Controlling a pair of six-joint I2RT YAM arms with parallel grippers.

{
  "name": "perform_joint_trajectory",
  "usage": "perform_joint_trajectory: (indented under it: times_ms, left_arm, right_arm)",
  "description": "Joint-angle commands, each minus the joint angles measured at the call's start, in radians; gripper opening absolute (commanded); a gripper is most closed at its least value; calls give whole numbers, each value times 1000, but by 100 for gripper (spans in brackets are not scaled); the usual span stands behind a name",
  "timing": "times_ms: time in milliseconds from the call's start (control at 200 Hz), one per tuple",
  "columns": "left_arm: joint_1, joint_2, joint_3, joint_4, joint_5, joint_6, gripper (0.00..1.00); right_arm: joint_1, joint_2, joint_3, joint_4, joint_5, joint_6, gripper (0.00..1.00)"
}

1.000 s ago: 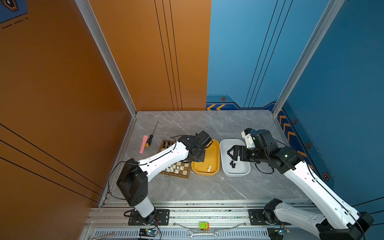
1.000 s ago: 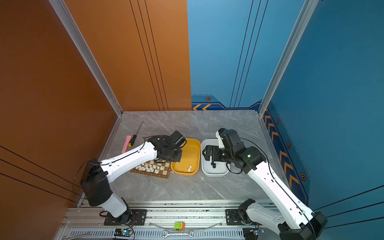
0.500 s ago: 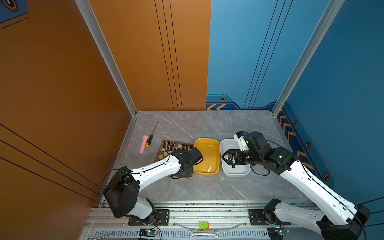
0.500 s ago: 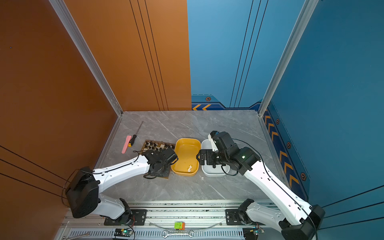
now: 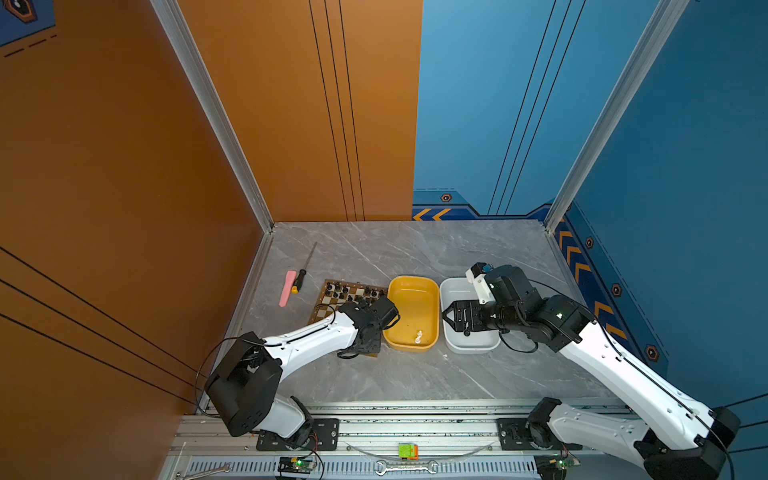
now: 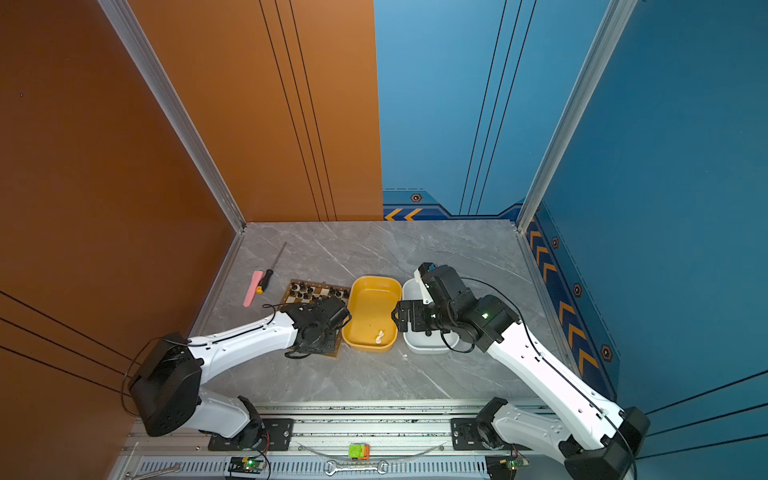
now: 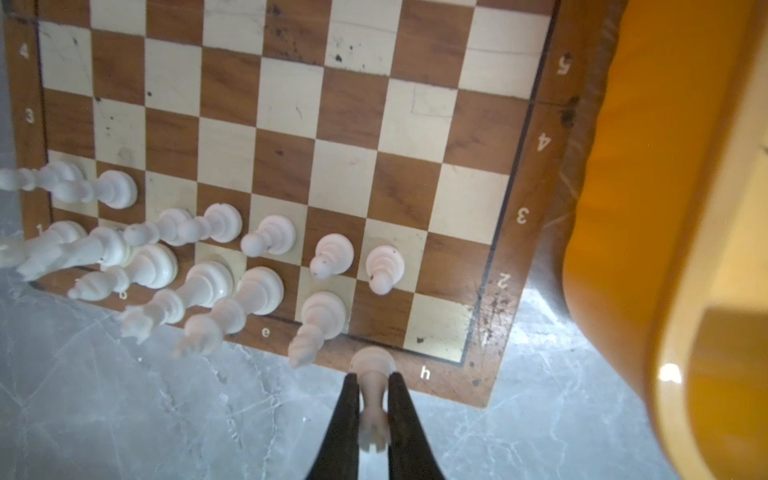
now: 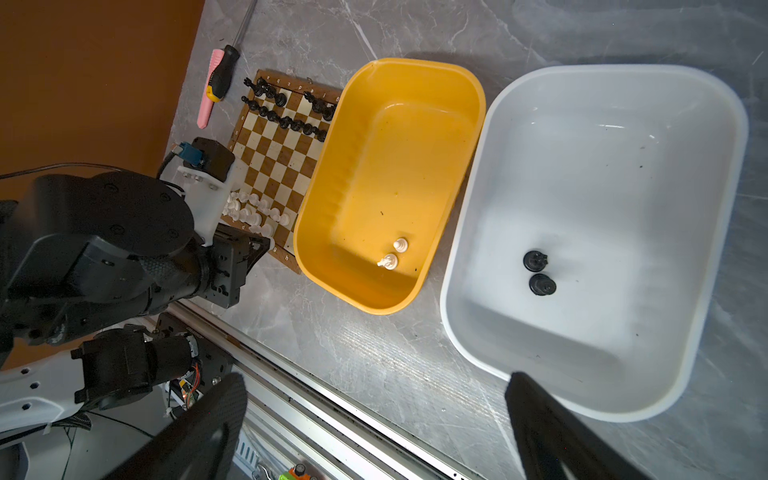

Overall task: Set up the chess pieces on the board
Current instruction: 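Carry the white piece with the left gripper to the board's nearest corner, then lower the piece onto the corner square of the first rank and open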

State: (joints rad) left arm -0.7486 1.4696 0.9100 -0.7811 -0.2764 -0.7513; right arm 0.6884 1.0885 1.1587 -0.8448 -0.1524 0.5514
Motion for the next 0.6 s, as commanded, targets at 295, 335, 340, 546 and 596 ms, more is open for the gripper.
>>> perform_joint_trajectory:
  times_ms: [295,335,340,546,596]
  left_arm:
    - [46,52,26,16,40,70,12]
    - [46,56,29,16,42,72,11]
    - [47,57,29,16,42,73,12]
    - [49,77,41,19,55,81,12]
    - [49,80,46,17,58,82,12]
  right_arm:
    - [7,7,35,-11,50,17,100]
    - [7,10,38,-11,50,18,100]
    - [7,10,37,-11,50,18,100]
    - [7,20,38,-9,51,15,100]
    - [7,24,39,-8,50,15,100]
